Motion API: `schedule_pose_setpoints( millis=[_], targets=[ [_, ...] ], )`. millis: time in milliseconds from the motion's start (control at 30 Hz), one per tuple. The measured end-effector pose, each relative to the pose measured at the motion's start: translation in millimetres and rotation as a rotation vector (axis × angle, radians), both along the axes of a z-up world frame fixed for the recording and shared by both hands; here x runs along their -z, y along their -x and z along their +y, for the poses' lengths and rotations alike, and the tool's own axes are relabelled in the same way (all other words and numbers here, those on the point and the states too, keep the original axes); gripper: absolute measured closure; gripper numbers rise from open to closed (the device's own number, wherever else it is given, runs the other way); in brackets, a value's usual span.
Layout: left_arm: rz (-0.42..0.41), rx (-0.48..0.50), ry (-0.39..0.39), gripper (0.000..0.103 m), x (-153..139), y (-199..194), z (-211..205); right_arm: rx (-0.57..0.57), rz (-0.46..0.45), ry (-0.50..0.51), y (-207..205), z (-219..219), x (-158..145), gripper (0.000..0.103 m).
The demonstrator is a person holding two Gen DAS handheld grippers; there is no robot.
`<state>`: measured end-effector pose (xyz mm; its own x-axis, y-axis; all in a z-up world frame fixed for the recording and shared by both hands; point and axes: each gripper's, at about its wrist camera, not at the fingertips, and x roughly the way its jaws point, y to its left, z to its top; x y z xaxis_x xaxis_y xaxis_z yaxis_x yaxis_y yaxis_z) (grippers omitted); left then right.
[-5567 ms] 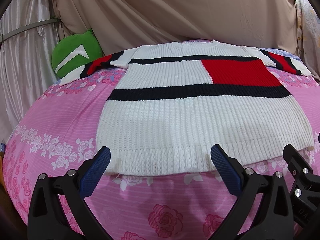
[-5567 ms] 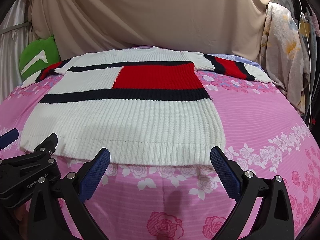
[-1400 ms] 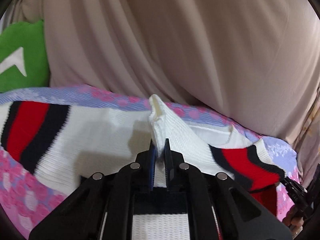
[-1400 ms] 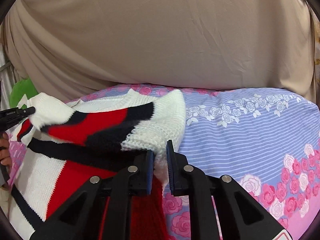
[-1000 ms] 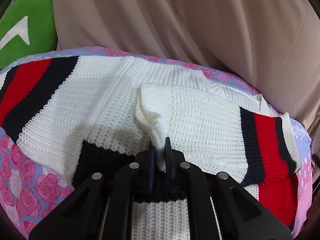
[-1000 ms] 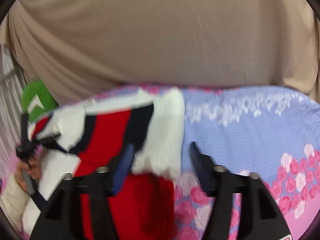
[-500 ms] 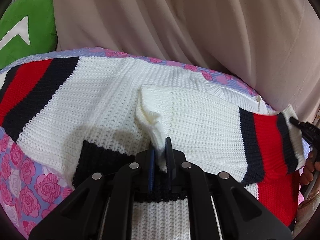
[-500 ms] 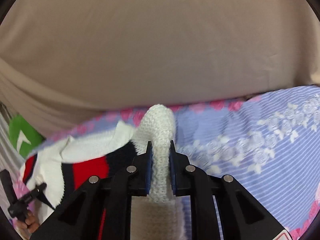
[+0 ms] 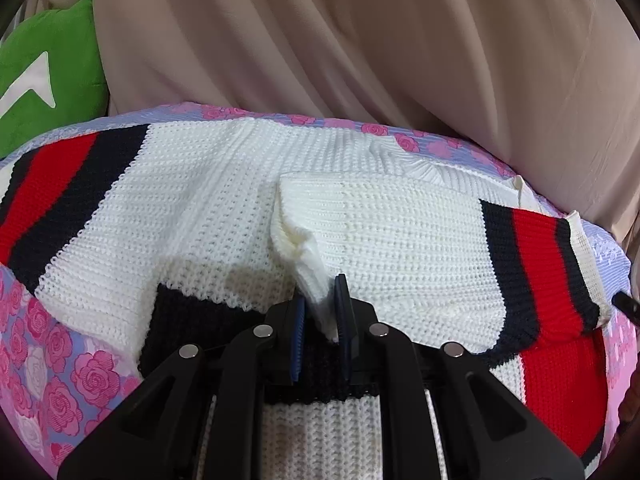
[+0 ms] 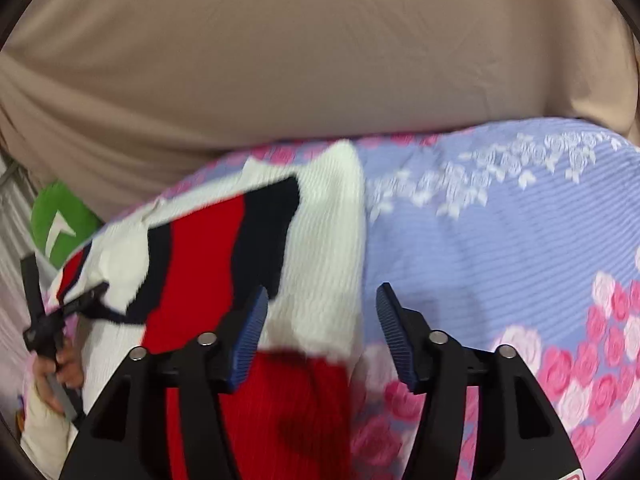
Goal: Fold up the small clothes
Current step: 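Lay the sleeve cuff on the sweater body and open the right gripper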
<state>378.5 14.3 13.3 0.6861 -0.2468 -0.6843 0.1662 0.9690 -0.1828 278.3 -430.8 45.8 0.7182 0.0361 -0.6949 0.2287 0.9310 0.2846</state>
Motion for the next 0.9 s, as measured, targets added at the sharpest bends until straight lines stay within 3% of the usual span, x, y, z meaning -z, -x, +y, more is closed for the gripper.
schedule_pose_setpoints(
  millis=[100,133,167,233,300,400,467,600,700,833,900],
  targets=[
    [-0.001,-0.001,0.012,0.087,0.3,0.6,2.1,-0.001,0.047,-0.012,-2.0,5.3,15.2,0.043],
    [-0.001,-0.003,0.020,0.087,0.3,1.2,3.1,-0.002,0.066,-0.026,-6.2,5.0,19.6,0.063],
    [0.000,-0.003,0.032,0.087,0.3,1.7,4.9,-0.007,0.071,-0.034,-9.4,3.0,23.8,0.076],
    [0.003,-0.001,0.046,0.087,0.7,2.4,8.2,-0.001,0.005,-0.025,2.9,2.5,18.9,0.081],
    [0.003,0.007,0.051,0.087,0.5,2.5,8.6,0.022,-0.043,-0.001,16.7,-2.8,8.5,0.082],
    [0.007,0.030,0.029,0.081,1.0,1.6,2.4,0.057,0.053,0.014,5.9,-12.8,33.6,0.082],
    [0.001,0.031,0.003,0.080,0.5,2.6,-2.0,0.063,0.052,0.007,6.3,-15.4,39.3,0.081],
    [0.001,0.027,0.004,0.080,0.3,2.9,-1.7,0.076,0.039,0.021,9.8,-4.7,16.3,0.074],
    [0.000,0.027,-0.001,0.080,0.1,2.7,-1.2,0.122,-0.025,0.100,19.9,4.5,-8.2,0.071],
    [-0.004,0.026,-0.009,0.080,0.0,1.7,-0.3,0.021,-0.043,0.163,2.8,35.1,-21.6,0.071],
    [-0.003,0.025,-0.001,0.080,0.0,1.5,1.4,0.023,-0.056,0.208,-12.5,39.2,-25.2,0.062]
  ],
)
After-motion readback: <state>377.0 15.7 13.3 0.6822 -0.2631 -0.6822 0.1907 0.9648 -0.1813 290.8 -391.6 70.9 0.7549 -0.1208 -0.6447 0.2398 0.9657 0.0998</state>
